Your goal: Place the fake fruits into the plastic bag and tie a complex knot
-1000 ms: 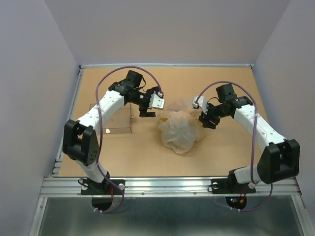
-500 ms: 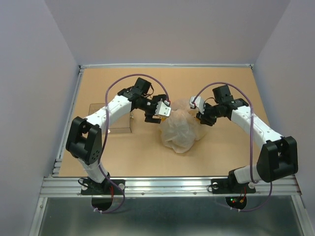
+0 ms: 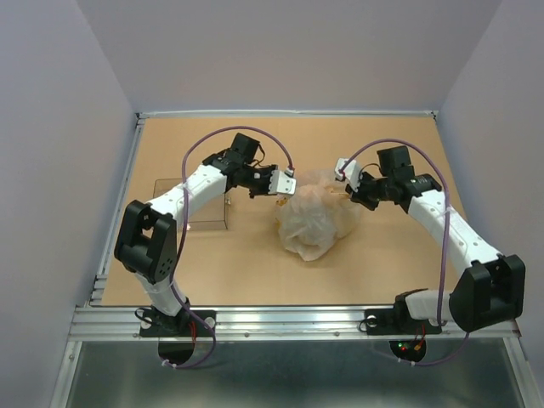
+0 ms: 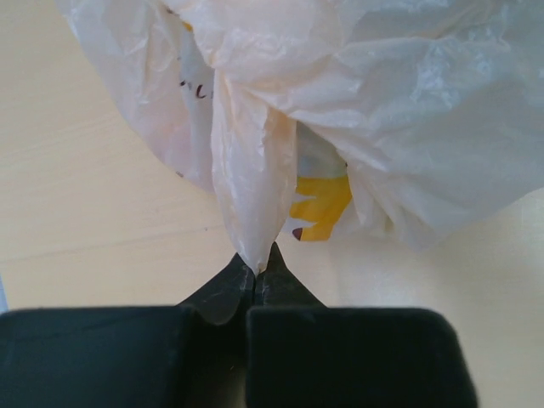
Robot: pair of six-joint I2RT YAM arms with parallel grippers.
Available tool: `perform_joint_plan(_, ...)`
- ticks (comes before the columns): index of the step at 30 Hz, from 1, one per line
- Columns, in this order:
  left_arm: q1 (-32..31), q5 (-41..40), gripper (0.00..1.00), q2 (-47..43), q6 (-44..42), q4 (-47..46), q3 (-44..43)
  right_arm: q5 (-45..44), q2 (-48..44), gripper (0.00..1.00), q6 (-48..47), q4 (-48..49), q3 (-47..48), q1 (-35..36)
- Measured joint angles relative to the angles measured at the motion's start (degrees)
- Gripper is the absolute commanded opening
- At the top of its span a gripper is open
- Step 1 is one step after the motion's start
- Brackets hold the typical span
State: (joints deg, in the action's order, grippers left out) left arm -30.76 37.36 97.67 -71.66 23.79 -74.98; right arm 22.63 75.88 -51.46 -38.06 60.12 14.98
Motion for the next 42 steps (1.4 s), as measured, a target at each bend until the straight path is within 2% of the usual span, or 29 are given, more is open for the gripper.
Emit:
perform_joint_plan(5, 4.8, 2.7, 0.00, -3.2, 0.5, -0.1, 0.1, 1.6, -3.3, 0.00, -0.5, 2.4, -0.9, -5.2)
perform_joint_plan(11, 7.4, 4.9, 0.00, -7.3, -0.4, -2.4, 5.1, 8.9, -2.9, 0.00, -5.2, 4.7, -5.1, -12.8)
perform_joint_plan(19, 7.7, 5.9, 0.00, -5.0, -2.4, -6.3, 10.9, 18.9, 7.1, 0.00, -10.7, 3.3, -6.9, -23.4)
perform_joint_plan(26, 8.6, 7.0, 0.00, -1.9, -2.4, -7.0, 10.1, 21.5, 7.4, 0.01, -11.5, 2.3, -7.4, -25.1)
perform_joint_plan(29, 8.6, 7.8, 0.00, 0.4, 1.5, -3.7, 3.1, 21.7, 7.4, 0.00, -7.8, 1.0, -6.5, -25.7)
perform_joint_plan(32, 8.0, 7.6, 0.00, 1.9, 8.1, -1.9, -6.0, 22.0, 8.9, 0.00, -1.7, -0.8, 0.5, -26.9)
perform_joint_plan(38, 4.1, 1.3, 0.00, 11.8, 22.8, -5.5, -37.0, 18.0, 17.6, 0.00, 14.4, 1.4, 29.3, -30.1)
perform_joint_plan(42, 1.0, -3.9, 0.00, 19.1, 27.9, -10.0, -49.7, 14.3, 20.7, 0.01, 19.0, 3.1, 38.3, -31.5)
